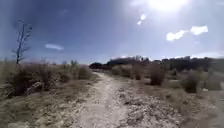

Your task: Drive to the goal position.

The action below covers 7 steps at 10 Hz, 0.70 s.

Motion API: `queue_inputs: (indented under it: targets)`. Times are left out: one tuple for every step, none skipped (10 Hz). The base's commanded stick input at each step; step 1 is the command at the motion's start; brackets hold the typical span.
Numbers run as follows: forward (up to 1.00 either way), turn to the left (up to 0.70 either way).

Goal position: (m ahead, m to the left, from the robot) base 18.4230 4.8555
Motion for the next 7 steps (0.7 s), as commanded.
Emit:
queue_inputs:
  targets:
    - [0.7, 0.0]
    - [0.7, 0.0]
    - [0.7, 0.0]
    - [0.7, 0.0]
    - [0.7, 0.0]
    - [0.7, 0.0]
    - [0.7, 0.0]
